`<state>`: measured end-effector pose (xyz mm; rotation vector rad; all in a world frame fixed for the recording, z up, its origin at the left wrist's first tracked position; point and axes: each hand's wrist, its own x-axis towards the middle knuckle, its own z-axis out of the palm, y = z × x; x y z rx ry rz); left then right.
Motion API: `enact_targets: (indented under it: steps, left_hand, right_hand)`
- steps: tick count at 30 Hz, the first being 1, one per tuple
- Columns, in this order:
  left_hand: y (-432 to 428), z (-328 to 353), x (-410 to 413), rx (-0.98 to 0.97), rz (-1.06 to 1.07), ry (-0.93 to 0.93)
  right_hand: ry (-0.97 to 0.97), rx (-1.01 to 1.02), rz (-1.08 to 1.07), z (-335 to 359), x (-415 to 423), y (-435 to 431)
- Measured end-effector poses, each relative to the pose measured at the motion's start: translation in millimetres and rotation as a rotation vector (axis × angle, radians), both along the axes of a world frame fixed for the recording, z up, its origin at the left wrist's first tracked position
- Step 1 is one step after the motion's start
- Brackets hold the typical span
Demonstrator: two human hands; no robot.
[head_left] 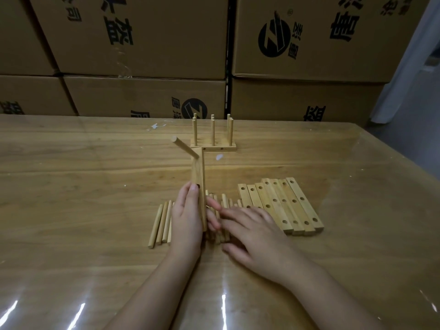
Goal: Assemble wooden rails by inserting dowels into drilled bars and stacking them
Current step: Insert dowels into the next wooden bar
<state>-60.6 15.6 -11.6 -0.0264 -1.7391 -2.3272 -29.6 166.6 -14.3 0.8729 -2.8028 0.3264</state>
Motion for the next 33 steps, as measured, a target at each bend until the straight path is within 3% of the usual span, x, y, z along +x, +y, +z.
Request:
enact_targets:
  steps: [8,14,24,33]
  left_hand:
    - [0.7,-0.8,0.0,-0.065,0.040,0.015]
    - [0.4,1.4,1.0,-0.008,0.042,0.013]
    - [-1.5,4.9,3.2,0.042,-0.100,0.023]
    - [-1.6,1.1,3.6,0.041,-0.332,0.003]
  right_hand:
    - [0.072,-0.122,0.017,3.7,-0.5,3.1]
    - [0.021,-0.372,-0.113,7.6,-1.3,7.2]
    - [-0.131,-0.766,-0.256,9.0,-7.6,10.2]
    - [-0.065,-0.977,-0.169,19.3,-1.2,10.1]
